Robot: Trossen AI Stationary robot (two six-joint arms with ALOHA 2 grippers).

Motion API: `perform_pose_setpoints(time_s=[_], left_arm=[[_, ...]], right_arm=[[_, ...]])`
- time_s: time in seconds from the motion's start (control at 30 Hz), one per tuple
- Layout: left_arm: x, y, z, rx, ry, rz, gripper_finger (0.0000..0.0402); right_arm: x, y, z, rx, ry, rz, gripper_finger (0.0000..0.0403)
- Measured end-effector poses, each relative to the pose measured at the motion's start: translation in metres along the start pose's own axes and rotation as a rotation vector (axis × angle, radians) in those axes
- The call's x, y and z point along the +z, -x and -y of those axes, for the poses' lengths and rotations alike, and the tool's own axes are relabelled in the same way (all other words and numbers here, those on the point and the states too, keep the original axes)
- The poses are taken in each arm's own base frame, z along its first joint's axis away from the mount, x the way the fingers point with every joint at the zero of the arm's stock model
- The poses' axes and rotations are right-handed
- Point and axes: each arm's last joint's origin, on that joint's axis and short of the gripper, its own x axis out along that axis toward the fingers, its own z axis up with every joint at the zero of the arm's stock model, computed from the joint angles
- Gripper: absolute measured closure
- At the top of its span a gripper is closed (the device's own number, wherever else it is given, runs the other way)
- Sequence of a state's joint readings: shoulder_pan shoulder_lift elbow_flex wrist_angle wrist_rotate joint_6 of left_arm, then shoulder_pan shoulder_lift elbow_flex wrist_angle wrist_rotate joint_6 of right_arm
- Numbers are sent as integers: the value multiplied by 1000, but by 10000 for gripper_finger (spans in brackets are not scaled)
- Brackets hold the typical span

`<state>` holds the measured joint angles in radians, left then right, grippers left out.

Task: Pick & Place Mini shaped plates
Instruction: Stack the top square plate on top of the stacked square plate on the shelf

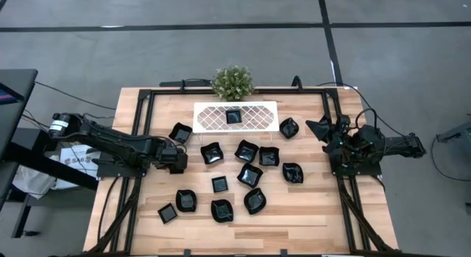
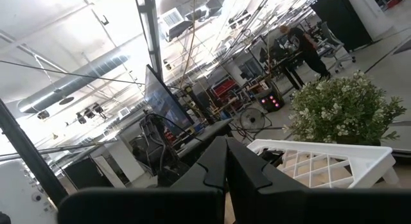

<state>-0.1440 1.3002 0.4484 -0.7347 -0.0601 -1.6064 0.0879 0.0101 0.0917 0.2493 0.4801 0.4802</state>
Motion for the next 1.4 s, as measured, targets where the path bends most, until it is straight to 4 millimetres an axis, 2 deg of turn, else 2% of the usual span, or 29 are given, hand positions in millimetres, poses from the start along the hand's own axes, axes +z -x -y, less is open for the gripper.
perform_pose_setpoints(time_s=[0.33, 0.8, 1.07, 1.4], left_arm=[[1, 9, -2, -61, 4, 28, 392], [3, 32, -10, -235, 1, 24, 392], [3, 56, -15, -470, -156, -11, 393], [4, 79, 2, -798, -392, 114, 395]], right_arm=[[0, 0, 0, 0, 0, 0, 403], [0, 0, 0, 0, 0, 0, 403], [0, 0, 1, -21, 0, 11, 403], [0, 0, 1, -23, 0, 12, 403]])
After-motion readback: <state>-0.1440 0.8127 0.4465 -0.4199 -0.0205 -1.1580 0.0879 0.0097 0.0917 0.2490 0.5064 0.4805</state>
